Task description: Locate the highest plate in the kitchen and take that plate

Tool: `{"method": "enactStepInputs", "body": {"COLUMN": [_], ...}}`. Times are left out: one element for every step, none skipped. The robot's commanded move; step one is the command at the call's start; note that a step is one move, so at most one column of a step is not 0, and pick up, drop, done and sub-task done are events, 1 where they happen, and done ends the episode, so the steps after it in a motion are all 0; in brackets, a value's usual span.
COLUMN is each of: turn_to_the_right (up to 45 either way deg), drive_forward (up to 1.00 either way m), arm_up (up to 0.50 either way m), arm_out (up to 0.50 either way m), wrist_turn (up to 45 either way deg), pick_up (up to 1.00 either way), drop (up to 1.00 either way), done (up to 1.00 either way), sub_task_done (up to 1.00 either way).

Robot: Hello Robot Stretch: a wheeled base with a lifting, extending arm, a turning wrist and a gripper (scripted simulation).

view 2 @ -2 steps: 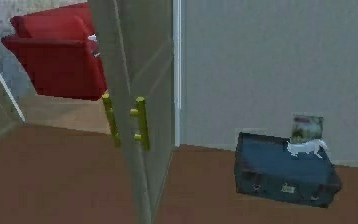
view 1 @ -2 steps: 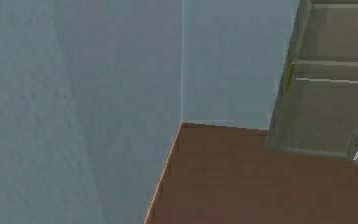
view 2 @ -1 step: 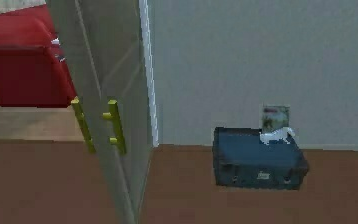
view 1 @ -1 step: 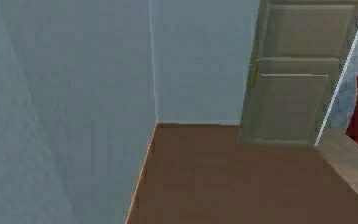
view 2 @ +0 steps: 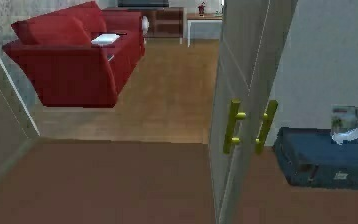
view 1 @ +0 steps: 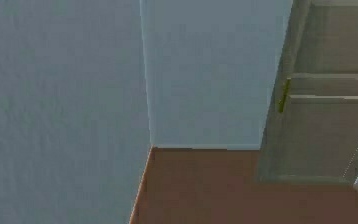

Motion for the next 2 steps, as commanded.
{"method": "enactStepInputs", "body": {"turn_to_the_right": [45.0,12.0], "drive_forward": [0.0,0.0], "arm_up": [0.0,0.0], "arm_out": [0.0,0.0], "wrist_turn": [0.0,0.0], "pick_up": [0.0,0.0], "drop": [0.0,0.0], "done": [0.0,0.0], "sub_task_done": [0.0,0.0]}}
